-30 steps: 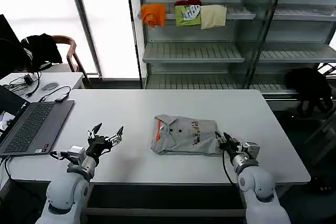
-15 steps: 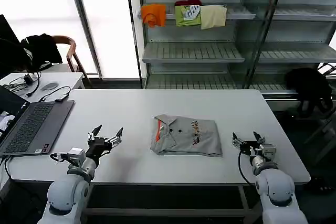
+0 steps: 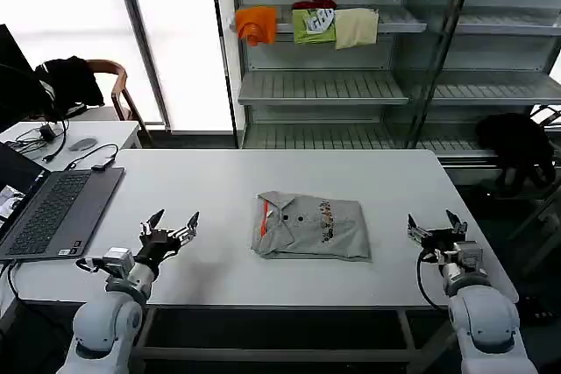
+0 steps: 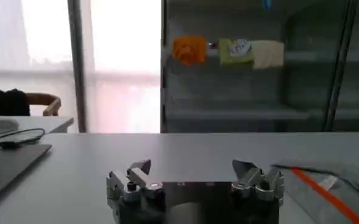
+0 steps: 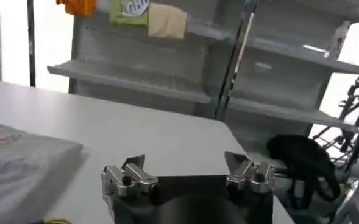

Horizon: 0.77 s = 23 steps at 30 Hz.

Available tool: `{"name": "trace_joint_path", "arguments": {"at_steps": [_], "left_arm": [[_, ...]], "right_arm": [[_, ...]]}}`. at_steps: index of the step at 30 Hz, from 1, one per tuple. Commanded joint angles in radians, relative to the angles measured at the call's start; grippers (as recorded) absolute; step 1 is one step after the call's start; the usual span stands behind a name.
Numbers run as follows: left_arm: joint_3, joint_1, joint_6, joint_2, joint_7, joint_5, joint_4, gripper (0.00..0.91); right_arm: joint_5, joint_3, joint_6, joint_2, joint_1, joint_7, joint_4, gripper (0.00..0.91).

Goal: Fold and organize the clothes.

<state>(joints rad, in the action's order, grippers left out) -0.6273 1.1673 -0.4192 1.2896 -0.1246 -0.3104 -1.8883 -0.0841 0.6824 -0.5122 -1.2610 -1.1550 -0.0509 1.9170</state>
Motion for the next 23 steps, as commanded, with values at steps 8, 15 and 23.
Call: {"name": "trace_joint_path", "arguments": {"at_steps": [8, 15, 23], "left_arm": [[-0.022, 0.018, 0.001, -0.004, 0.002, -0.068, 0.002, 0.907], [-0.028, 0.033, 0.010, -0.008, -0.002, -0.068, -0.007, 0.907], [-0.035, 0.044, 0.011, -0.010, -0.001, -0.068, -0.006, 0.907]], "right_arm": [[-0.015, 0.066, 0.067, 0.055, -0.048, -0.087, 0.032, 0.907], [-0.022, 0.067, 0.065, 0.053, -0.050, -0.111, 0.038, 0.907], [-0.033, 0.071, 0.067, 0.055, -0.057, -0.122, 0.039, 0.907]]}}
